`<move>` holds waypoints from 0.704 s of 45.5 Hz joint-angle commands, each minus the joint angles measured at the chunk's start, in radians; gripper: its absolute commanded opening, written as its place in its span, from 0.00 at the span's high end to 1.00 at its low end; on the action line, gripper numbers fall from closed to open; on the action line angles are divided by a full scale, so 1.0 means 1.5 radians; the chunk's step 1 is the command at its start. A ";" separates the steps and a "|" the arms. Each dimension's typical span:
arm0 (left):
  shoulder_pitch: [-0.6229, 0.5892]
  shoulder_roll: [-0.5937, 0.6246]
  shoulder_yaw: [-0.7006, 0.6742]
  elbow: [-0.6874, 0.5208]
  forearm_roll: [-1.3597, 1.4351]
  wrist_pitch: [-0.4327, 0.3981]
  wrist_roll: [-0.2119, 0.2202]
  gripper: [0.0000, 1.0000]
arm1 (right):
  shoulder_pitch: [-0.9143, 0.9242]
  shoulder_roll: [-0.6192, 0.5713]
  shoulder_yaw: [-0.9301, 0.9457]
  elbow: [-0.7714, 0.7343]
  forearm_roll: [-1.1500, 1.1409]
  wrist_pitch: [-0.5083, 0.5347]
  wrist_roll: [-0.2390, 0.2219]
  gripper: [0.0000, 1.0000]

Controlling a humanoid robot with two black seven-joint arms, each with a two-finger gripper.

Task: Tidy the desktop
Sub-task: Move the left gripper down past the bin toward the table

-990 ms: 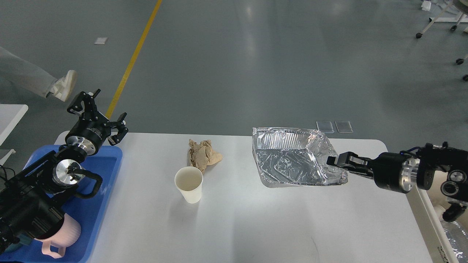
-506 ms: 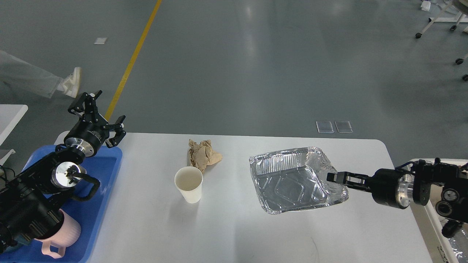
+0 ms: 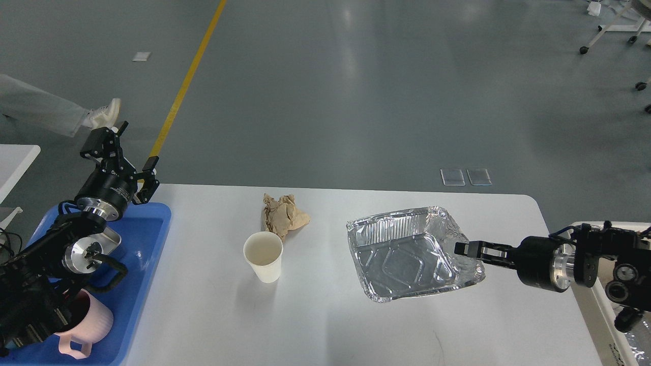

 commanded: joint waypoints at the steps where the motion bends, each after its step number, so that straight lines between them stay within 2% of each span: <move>1: -0.006 0.007 0.044 0.000 0.029 0.059 0.008 0.02 | -0.001 0.000 -0.002 -0.001 0.000 0.001 0.000 1.00; 5: -0.011 0.012 0.061 0.000 0.031 0.077 0.012 0.03 | -0.002 0.000 -0.002 -0.001 0.000 0.001 0.000 1.00; 12: -0.009 0.036 0.067 -0.009 0.032 0.067 0.019 0.06 | -0.002 0.000 -0.002 -0.002 -0.001 0.001 0.000 1.00; 14: -0.011 0.049 0.080 -0.013 0.034 0.070 0.036 0.06 | -0.002 0.000 -0.002 -0.002 -0.001 0.000 0.000 1.00; 21: -0.049 0.092 0.163 -0.025 0.114 0.085 0.144 0.06 | -0.002 -0.001 -0.002 -0.002 -0.003 -0.001 0.000 1.00; 24: -0.059 0.119 0.180 -0.058 0.152 0.084 0.168 0.05 | -0.002 -0.001 -0.002 -0.002 -0.003 -0.001 0.000 1.00; 32: -0.060 0.218 0.202 -0.186 0.227 0.065 0.189 0.04 | -0.001 0.001 0.000 -0.006 -0.004 -0.001 0.000 1.00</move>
